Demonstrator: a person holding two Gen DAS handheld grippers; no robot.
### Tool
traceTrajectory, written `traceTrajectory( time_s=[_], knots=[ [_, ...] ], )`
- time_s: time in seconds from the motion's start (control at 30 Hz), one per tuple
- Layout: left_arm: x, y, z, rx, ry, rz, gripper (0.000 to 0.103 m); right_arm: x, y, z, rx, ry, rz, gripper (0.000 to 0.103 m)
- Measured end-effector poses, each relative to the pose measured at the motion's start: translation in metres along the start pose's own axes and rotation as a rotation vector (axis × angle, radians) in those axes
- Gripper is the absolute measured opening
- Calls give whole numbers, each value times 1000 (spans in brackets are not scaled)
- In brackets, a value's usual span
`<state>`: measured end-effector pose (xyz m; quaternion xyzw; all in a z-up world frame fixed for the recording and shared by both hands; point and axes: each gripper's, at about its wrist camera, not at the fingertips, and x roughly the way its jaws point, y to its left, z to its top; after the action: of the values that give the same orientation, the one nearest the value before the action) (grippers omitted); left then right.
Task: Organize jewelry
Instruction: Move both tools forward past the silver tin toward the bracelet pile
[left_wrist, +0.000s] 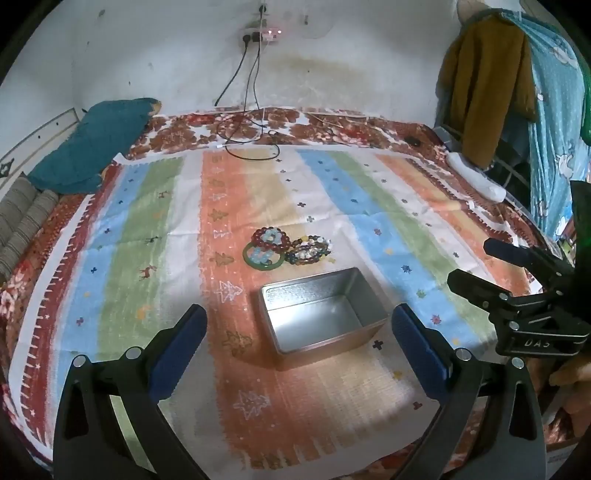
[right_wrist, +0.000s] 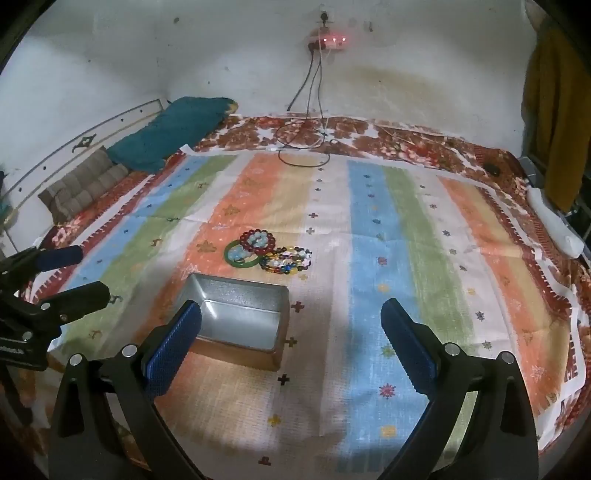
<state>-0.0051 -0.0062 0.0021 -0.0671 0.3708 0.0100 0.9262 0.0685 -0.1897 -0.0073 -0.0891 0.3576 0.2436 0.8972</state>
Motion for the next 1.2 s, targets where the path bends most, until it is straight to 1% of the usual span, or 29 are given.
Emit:
traceTrajectory(
  time_s=[0.13, 0.37, 0.5, 1.2],
  knots=[
    [2, 5, 1, -4, 16, 6, 98, 2, -1, 0, 0, 7, -2, 99],
    [2, 8, 0, -15, 22, 12, 97, 5, 0, -1, -3, 18, -5, 99],
    [3, 9, 0, -15, 23, 17, 97, 3, -2, -2, 13, 1, -14, 99],
    [7, 13, 0, -35, 38, 52, 97, 8, 0, -2, -4, 28, -21, 99]
  ],
)
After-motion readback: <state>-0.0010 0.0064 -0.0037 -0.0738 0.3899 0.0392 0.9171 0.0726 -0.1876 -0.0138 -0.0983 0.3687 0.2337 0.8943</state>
